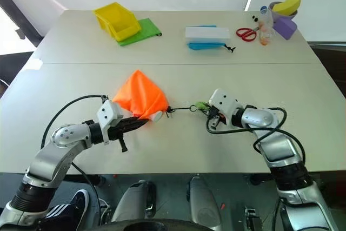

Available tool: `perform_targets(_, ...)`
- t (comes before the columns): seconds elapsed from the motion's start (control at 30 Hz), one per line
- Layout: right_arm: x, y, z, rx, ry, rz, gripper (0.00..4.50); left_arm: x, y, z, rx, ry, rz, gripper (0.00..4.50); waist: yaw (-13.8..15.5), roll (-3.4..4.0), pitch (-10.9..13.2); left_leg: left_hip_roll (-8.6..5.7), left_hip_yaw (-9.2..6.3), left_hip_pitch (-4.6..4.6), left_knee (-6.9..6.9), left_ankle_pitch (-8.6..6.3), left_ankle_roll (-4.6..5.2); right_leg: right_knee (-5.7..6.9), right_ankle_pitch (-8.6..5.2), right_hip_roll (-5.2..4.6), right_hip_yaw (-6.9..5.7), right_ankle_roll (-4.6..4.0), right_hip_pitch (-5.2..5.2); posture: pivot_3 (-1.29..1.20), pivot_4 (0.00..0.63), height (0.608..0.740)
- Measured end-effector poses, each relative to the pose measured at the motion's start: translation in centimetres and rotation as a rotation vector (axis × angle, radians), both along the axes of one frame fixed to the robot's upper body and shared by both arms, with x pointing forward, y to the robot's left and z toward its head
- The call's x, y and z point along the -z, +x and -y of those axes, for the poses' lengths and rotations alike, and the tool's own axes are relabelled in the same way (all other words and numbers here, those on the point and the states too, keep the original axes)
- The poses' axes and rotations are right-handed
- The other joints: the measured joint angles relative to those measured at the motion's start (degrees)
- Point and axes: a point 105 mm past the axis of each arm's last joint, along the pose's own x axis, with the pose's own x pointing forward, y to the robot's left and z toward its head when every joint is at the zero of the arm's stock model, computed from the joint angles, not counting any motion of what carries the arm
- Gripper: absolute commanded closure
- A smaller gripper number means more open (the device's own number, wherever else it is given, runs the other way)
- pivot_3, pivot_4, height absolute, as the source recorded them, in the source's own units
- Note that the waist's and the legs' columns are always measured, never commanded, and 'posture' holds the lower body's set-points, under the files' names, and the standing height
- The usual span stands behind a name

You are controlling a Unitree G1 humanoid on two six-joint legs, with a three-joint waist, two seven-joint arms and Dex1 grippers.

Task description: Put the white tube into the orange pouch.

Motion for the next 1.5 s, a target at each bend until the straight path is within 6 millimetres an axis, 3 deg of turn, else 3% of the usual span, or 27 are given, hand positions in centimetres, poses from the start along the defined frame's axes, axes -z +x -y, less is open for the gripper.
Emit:
perform_targets(0.4,-0.7,-0.1,1.5,0.027,-0.006,0.010,3.85,0.5,-0.7,0.0,0.044,0.032,-0.082,4.50,-0.1,0.00,0.0,0.00,0.00,-0.03,0.00,0.00,0.00,-0.08,0.00,0.01,0.00,-0.01,-0.01,0.00,0.150,0.740)
perform_targets(0.5,-0.5,-0.1,1.6,0.033,-0.005,0.012,3.88,0.8,-0.9,0.2,0.039,0.004,-0.144,3.64,-0.1,0.00,0.0,0.00,0.00,-0.03,0.00,0.00,0.00,-0.07,0.00,0.01,0.00,-0.01,0.00,0.00,0.150,0.740)
perform_targets(0.67,-0.3,0.2,2.1,0.056,-0.012,0.025,3.88,0.9,-1.6,0.6,0.062,-0.037,-0.213,1.18,-0.1,-0.01,0.0,0.00,0.00,-0.02,0.01,0.00,0.00,-0.05,0.00,0.02,0.00,-0.01,0.00,0.00,0.150,0.740)
perform_targets(0.73,-0.2,0.3,2.2,0.061,-0.011,0.022,3.88,0.7,-2.4,1.0,0.106,-0.070,-0.265,1.18,-0.2,0.00,0.0,0.00,0.00,-0.02,0.00,0.00,0.00,-0.04,0.00,0.02,0.00,-0.01,-0.01,0.00,0.150,0.740)
perform_targets(0.83,-0.2,0.3,2.3,0.059,-0.012,0.026,3.88,-0.7,-2.2,1.4,0.119,-0.157,-0.288,1.18,-0.1,-0.01,0.0,0.00,-0.02,-0.02,0.02,0.00,0.00,-0.01,0.00,0.03,0.00,-0.01,-0.01,0.00,0.150,0.740)
perform_targets(0.97,-0.5,0.5,2.1,0.049,-0.011,0.050,3.88,-5.7,0.0,2.3,0.148,-0.282,-0.235,1.18,0.4,-0.07,0.0,-0.05,-0.05,0.00,0.17,0.01,0.00,0.07,0.01,0.05,-0.03,0.01,0.06,0.00,0.150,0.740)
perform_targets(1.03,-0.3,0.5,1.9,0.038,-0.021,0.055,3.88,-6.8,0.4,2.8,0.181,-0.280,-0.231,1.18,0.3,-0.07,0.0,-0.08,-0.02,0.04,0.15,0.00,0.00,0.04,0.00,0.04,0.00,0.03,0.11,0.00,0.150,0.740)
perform_targets(1.13,0.2,0.3,1.6,0.033,-0.021,0.050,3.88,-6.0,1.4,3.9,0.202,-0.222,-0.243,1.18,0.0,-0.07,0.0,-0.09,-0.03,0.02,0.07,0.00,0.00,0.02,-0.03,0.06,0.00,0.09,0.08,0.00,0.150,0.740)
perform_targets(1.3,0.3,0.6,1.3,0.041,-0.028,0.075,3.88,-4.7,4.4,7.4,0.269,-0.090,-0.191,1.18,0.5,-0.08,0.0,-0.12,-0.05,0.00,0.11,0.01,0.00,0.03,-0.02,0.10,0.01,0.06,0.08,0.00,0.150,0.740)
perform_targets(1.5,0.2,0.9,1.0,0.049,-0.022,0.088,3.88,-2.8,6.6,9.2,0.328,0.032,-0.238,1.18,0.4,-0.07,0.0,-0.10,-0.08,-0.04,0.06,0.00,0.00,0.02,-0.03,0.15,0.02,0.08,0.03,0.00,0.150,0.740)
